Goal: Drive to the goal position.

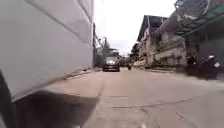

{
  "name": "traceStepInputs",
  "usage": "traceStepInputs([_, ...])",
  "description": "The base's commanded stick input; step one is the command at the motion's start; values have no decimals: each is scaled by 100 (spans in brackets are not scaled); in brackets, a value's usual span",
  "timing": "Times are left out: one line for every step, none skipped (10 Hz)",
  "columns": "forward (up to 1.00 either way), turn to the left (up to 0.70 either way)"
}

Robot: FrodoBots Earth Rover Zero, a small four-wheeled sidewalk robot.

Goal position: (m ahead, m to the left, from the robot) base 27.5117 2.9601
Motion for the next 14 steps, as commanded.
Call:
traceStepInputs([100,-3])
traceStepInputs([100,-10])
traceStepInputs([100,-36])
traceStepInputs([98,-36])
traceStepInputs([95,-33])
traceStepInputs([91,-35])
traceStepInputs([96,-37])
traceStepInputs([100,-37])
traceStepInputs([100,-35])
traceStepInputs([100,-32])
traceStepInputs([100,-27])
traceStepInputs([99,-21])
traceStepInputs([99,-15])
traceStepInputs([99,-9])
